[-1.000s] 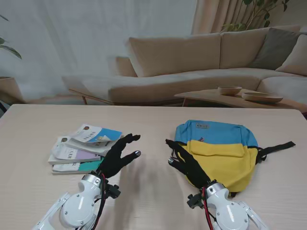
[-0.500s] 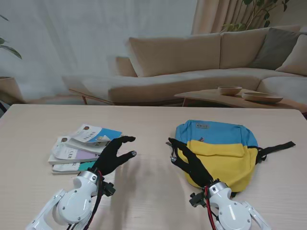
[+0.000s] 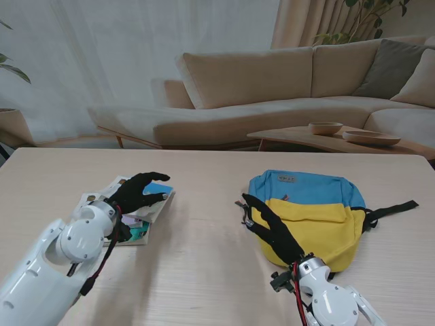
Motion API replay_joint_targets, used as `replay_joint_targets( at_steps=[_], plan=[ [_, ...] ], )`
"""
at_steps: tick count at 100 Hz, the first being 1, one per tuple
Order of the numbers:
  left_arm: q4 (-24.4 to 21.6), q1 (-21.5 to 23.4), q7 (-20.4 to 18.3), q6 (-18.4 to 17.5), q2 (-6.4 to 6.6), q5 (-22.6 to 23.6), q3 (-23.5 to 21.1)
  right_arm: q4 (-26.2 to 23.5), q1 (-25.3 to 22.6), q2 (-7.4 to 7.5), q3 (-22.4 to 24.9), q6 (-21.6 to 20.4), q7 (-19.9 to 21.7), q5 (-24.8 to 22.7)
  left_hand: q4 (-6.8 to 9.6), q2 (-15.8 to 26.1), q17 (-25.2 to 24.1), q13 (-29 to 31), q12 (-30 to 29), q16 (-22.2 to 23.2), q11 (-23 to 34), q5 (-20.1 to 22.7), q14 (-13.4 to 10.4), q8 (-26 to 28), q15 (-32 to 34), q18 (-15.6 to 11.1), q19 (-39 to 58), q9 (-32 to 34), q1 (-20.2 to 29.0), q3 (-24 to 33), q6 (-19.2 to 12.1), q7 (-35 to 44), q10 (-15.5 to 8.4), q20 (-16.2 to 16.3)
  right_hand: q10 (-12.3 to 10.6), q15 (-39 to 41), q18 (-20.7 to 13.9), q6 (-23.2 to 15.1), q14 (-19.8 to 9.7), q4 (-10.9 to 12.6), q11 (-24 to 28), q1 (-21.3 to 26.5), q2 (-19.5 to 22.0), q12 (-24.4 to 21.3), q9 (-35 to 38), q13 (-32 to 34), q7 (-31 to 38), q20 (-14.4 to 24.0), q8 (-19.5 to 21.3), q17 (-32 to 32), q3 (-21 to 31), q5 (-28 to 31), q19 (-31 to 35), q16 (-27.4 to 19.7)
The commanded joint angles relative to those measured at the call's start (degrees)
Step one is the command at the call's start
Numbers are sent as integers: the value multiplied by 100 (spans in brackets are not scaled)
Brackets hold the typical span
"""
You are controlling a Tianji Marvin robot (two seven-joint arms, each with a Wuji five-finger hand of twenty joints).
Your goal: Pack books into the school bag then zip close the school bag
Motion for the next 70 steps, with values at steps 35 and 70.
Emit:
replay_joint_targets(
  at_steps=[35, 70],
  plan=[
    [1309, -1416, -642, -210, 222, 386, 292, -52, -167, -33, 88, -127, 142, 142, 2, -1, -106, -9, 9, 123, -32, -256, -157, 127, 49, -72, 188, -91, 144, -13, -319, -34, -201, 364, -48, 15, -191, -43, -166, 33, 92, 206, -98, 67, -92, -120, 209, 38, -166, -8, 20, -70, 4, -33],
    [1831, -1817, -776, -163, 312, 1187, 657, -127, -233, -31, 167, -195, 152, 200, -25, -146, -127, 28, -32, 92, -72, -264, -191, 44, 97, -80, 245, -94, 320, 182, -565, -335, -320, 610, -25, 28, -191, -31, -150, 33, 98, 216, -106, 67, -78, -117, 299, 24, -216, -10, 27, -67, 16, -34]
  ],
)
